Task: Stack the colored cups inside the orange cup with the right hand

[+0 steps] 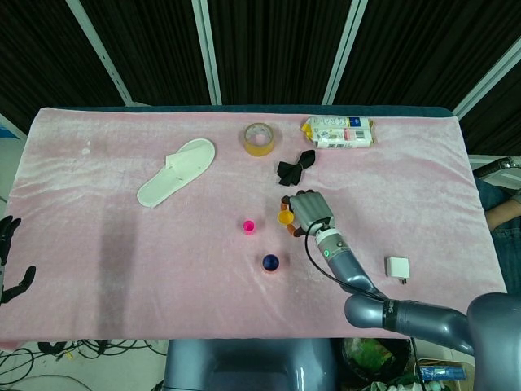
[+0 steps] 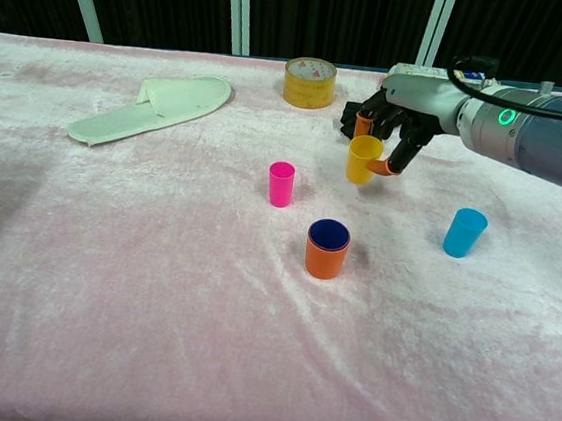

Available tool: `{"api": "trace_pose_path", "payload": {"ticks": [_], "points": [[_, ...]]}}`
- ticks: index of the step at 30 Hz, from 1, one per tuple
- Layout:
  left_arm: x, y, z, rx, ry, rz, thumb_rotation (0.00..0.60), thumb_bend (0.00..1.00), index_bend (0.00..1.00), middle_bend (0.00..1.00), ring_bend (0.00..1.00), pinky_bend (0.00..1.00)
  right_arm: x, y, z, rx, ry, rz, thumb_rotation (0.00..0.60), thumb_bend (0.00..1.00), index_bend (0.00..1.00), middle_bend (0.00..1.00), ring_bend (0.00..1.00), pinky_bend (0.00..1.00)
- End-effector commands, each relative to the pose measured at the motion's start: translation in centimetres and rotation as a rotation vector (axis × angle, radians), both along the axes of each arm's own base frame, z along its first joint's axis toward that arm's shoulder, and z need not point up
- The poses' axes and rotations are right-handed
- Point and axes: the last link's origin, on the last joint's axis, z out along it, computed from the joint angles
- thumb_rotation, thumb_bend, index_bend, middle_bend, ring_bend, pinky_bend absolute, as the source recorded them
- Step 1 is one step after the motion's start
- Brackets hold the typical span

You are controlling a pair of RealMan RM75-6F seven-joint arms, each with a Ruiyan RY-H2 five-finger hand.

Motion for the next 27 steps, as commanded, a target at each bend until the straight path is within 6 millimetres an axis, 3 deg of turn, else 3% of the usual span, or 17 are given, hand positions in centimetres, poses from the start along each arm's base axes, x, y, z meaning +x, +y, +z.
{"api": "trace_pose_path", "payload": {"ticks": [1,6,11,18,27], "points": [[0.0,0.0,0.0,0.0,-0.001,-0.001,0.6,0.34,0.08,0.05,0.0,0.01,1.0,1.5,2.5,0.049,-0.079,-0.032,0.6,0.38,0.56,0.45,0.28,0.26],[0.1,0.0,0.0,-0.002,0.0,-0.004,0.6,0.34,0.08,0.05,0.0,0.01,1.8,3.9,4.5,0.066,-0.078,0.008,0.6,0.37,0.56,0.45,0.28,0.26],[0.1,-0.1,0.0,-0.002,-0.002,-0.007,0.6,0.34,0.08,0.05,0.0,0.01,2.1,6.0,5.0,0.09,-0.069,0.032,0.6,0.36,0.57,0.45,0.28,0.26],[0.1,-0.2,0.0,0.002,-0.003,-0.008,0.6,0.34,0.08,0.05,0.0,0.01,2.1,7.8,4.8,0.131,-0.042,0.055,0.6,0.35,0.57,0.45,0.28,0.26],[0.1,-0.2,-0.1,-0.001,0.002,-0.007,0.6,0.34,0.08,0.05,0.0,0.01,1.2,8.4,3.6,0.164,-0.036,0.035,0.6,0.35,0.57,0.45,0.28,0.26]]}}
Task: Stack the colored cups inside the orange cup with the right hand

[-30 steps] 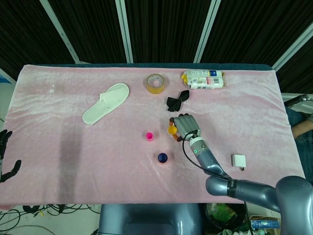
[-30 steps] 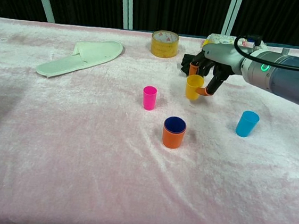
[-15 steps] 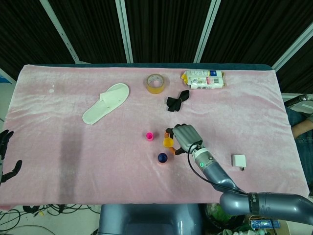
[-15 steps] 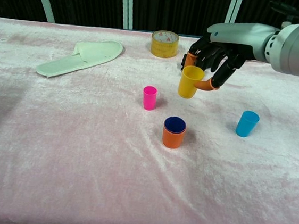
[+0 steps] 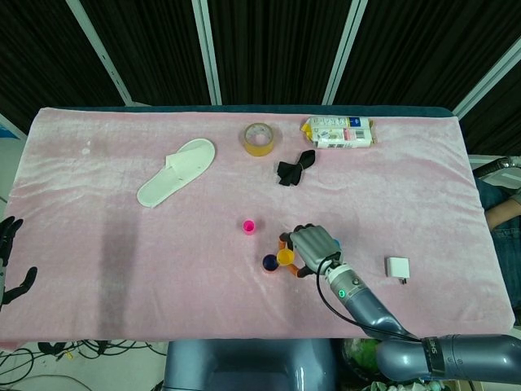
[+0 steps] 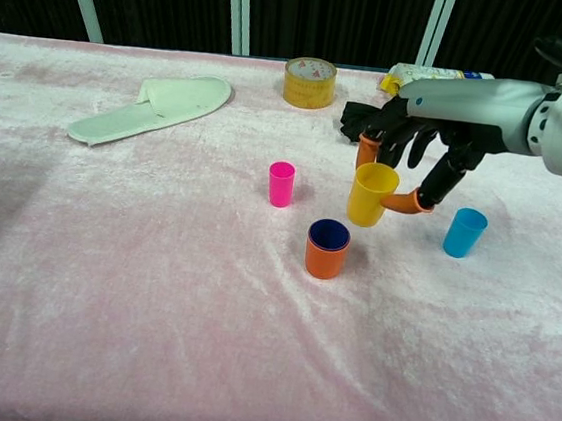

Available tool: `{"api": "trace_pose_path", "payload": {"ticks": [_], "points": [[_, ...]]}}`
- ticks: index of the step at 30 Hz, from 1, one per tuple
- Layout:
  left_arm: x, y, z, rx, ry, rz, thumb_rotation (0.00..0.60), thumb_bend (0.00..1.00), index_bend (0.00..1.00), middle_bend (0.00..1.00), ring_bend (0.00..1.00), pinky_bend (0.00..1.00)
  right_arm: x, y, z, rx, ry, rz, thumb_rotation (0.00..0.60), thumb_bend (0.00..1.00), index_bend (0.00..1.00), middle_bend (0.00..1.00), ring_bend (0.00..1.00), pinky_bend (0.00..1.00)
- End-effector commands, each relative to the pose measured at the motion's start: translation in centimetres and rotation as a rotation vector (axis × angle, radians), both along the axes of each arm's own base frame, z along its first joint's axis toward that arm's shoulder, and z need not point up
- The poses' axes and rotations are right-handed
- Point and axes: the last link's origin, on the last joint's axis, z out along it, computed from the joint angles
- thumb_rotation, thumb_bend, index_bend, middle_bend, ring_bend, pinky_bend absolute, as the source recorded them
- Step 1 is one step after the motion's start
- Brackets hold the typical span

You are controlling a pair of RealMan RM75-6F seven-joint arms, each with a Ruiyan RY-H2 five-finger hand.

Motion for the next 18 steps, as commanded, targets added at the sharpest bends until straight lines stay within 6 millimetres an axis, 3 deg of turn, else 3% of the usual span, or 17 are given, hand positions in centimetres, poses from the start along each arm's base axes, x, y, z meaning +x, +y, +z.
{"api": "trace_pose_path", "payload": {"ticks": [1,18], "points": [[0.0,0.0,0.0,0.002,0.0,0.002,0.6,0.34,0.08,0.05,0.0,0.01,-0.1,0.2,-0.5,0.015,-0.007,-0.004,0.6,0.35,0.57,0.45,0.28,0.26],[0.0,0.1,-0.1,-0.004,0.005,0.001,0.6,0.34,0.08,0.05,0.0,0.01,0.6,-0.1,-2.2,0.024,-0.03,0.011,0.6,0.35,0.58,0.45,0.28,0.26]]}}
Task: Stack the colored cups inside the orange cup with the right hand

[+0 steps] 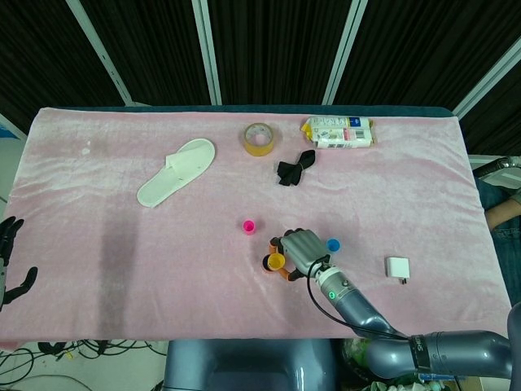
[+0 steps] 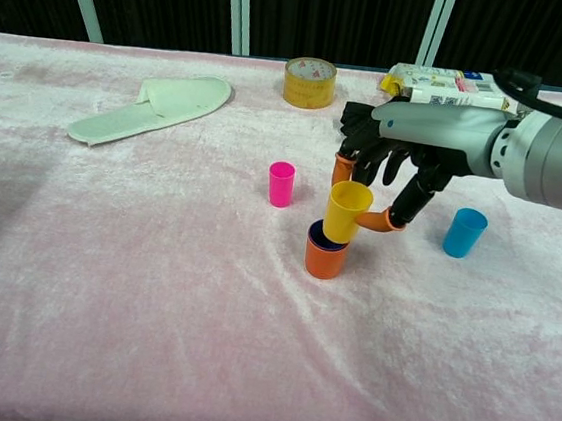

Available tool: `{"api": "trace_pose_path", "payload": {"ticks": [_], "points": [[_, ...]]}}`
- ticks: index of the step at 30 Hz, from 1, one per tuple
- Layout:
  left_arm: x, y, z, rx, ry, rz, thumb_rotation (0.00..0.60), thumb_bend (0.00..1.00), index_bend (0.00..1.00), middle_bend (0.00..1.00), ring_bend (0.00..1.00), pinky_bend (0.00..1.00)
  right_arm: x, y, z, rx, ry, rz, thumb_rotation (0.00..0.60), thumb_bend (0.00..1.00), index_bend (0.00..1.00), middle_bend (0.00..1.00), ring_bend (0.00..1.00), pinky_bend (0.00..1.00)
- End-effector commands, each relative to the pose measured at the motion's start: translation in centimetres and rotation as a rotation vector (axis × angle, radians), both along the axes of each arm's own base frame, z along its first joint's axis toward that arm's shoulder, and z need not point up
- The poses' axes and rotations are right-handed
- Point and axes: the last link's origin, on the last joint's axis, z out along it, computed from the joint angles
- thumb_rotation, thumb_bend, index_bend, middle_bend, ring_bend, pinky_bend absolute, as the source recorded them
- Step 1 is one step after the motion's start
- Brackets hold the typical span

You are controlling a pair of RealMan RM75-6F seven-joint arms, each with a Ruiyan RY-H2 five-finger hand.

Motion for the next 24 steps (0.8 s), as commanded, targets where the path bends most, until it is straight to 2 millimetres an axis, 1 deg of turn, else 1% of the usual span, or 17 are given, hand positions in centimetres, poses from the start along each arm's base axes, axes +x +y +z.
{"api": "trace_pose_path", "payload": {"ticks": [1,12,24], "points": [[0.0,0.0,0.0,0.0,0.0,0.0,0.6,0.34,0.08,0.05,0.0,0.01,0.1,-0.1,-0.2,0.001,-0.003,-0.003,0.6,0.35,0.58,0.45,0.28,0.26],[0.0,0.0,0.0,0.0,0.005,0.003,0.6,0.34,0.08,0.05,0.0,0.01,0.0,-0.3,-0.8,0.014,0.002,-0.01,0.6,0.35,0.58,0.45,0.28,0.26],[-0.1,0.1,0.1,0.002,0.004,0.007,0.6,0.34,0.07,0.05,0.0,0.01,-0.5,-0.7,-1.6,0.021,0.012,-0.028,0.6,0.35,0.58,0.44,0.28,0.26]]}}
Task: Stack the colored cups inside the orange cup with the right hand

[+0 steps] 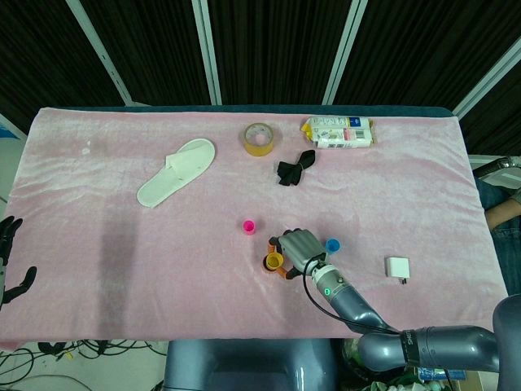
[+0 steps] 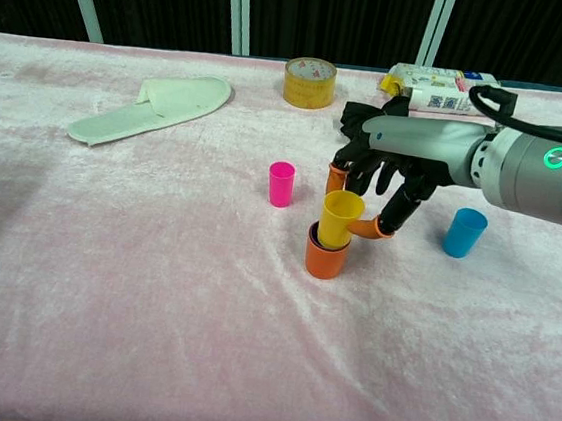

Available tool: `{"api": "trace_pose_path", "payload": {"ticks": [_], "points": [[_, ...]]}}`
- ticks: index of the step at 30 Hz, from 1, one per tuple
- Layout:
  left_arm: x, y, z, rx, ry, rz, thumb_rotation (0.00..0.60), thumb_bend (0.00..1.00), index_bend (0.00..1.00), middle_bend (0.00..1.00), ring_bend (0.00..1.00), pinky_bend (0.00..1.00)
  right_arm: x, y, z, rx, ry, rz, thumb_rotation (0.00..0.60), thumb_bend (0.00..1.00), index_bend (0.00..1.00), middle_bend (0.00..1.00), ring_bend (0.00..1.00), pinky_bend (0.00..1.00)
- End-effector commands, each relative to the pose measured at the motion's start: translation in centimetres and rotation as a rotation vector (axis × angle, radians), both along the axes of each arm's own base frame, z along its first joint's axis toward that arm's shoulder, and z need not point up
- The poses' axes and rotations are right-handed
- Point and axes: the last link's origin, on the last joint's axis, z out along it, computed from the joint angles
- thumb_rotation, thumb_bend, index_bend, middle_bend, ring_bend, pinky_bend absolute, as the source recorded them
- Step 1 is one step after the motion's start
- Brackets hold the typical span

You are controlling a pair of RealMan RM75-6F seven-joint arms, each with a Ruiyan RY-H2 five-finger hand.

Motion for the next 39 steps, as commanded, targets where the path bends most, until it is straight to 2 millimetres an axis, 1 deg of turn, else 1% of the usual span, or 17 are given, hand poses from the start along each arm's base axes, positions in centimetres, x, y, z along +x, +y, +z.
{"api": "trace_pose_path", "payload": {"ticks": [1,2,3,5,6,8,11,15,18,20,23,27,28,29,30,33,39], "points": [[0.0,0.0,0.0,-0.001,0.001,0.0,0.6,0.34,0.07,0.05,0.0,0.01,-0.1,0.0,-0.1,0.002,0.001,-0.002,0.6,0.34,0.57,0.44,0.28,0.26],[0.0,0.0,0.0,-0.001,0.001,0.0,0.6,0.34,0.07,0.05,0.0,0.01,-0.1,0.0,-0.1,0.003,0.002,-0.004,0.6,0.34,0.56,0.44,0.28,0.26],[0.0,0.0,0.0,-0.001,0.001,0.001,0.6,0.34,0.07,0.05,0.0,0.01,-0.2,0.0,-0.2,0.005,0.004,-0.006,0.6,0.32,0.52,0.43,0.28,0.26],[0.0,0.0,0.0,0.0,0.0,0.001,0.6,0.34,0.07,0.05,0.0,0.01,-0.4,0.1,-0.3,0.012,0.013,-0.006,0.6,0.28,0.41,0.4,0.27,0.26],[0.0,0.0,0.0,0.001,0.0,0.002,0.6,0.34,0.07,0.05,0.0,0.01,-0.5,0.2,-0.4,0.02,0.024,-0.004,0.6,0.27,0.37,0.39,0.27,0.26],[0.0,0.0,0.0,0.002,-0.001,0.003,0.6,0.34,0.07,0.05,0.0,0.01,-0.7,0.2,-0.4,0.03,0.043,0.001,0.6,0.22,0.28,0.33,0.25,0.26],[0.0,0.0,0.0,0.003,-0.002,0.003,0.6,0.34,0.07,0.05,0.0,0.01,-0.7,0.2,-0.2,0.023,0.064,0.015,0.6,0.17,0.2,0.27,0.25,0.26],[0.0,0.0,0.0,0.0,-0.001,0.003,0.6,0.34,0.07,0.05,0.0,0.01,-0.5,0.3,0.3,0.005,0.064,0.022,0.6,0.16,0.19,0.23,0.25,0.26],[0.0,0.0,0.0,-0.001,0.0,0.003,0.6,0.34,0.07,0.05,0.0,0.01,-0.5,0.2,0.9,-0.005,0.058,0.017,0.6,0.16,0.19,0.23,0.24,0.26],[0.0,0.0,0.0,-0.001,0.002,0.003,0.6,0.34,0.07,0.05,0.0,0.01,-0.5,0.1,1.5,-0.021,0.047,0.008,0.6,0.16,0.19,0.23,0.24,0.26],[0.0,-0.1,0.0,0.001,0.003,0.002,0.6,0.34,0.07,0.05,0.0,0.01,-1.0,-0.4,3.0,-0.062,0.032,-0.014,0.6,0.16,0.19,0.22,0.24,0.26],[0.1,-0.1,0.0,0.004,0.003,0.0,0.6,0.34,0.07,0.05,0.0,0.01,-2.3,-1.3,4.6,-0.132,0.063,-0.021,0.6,0.16,0.19,0.21,0.23,0.26],[0.1,-0.1,0.0,0.005,0.003,0.0,0.6,0.34,0.07,0.05,0.0,0.01,-3.1,-1.6,5.0,-0.157,0.079,-0.027,0.6,0.16,0.19,0.2,0.23,0.26],[0.1,-0.1,0.0,0.006,0.005,0.0,0.6,0.34,0.07,0.05,0.0,0.01,-4.9,-1.8,5.6,-0.185,0.121,-0.055,0.6,0.16,0.19,0.2,0.23,0.26],[0.1,-0.1,0.0,0.006,0.006,0.0,0.6,0.34,0.07,0.05,0.0,0.01,-5.6,-1.9,5.7,-0.191,0.138,-0.062,0.6,0.16,0.19,0.19,0.22,0.26],[0.1,-0.1,-0.1,0.006,0.007,0.001,0.6,0.34,0.07,0.05,0.0,0.01,-7.0,-2.0,5.8,-0.203,0.171,-0.064,0.6,0.16,0.19,0.19,0.21,0.26],[0.1,-0.1,0.0,0.009,0.007,0.002,0.6,0.34,0.07,0.05,0.0,0.01,-8.7,-1.9,5.7,-0.208,0.197,-0.076,0.6,0.16,0.19,0.2,0.21,0.26]]}}
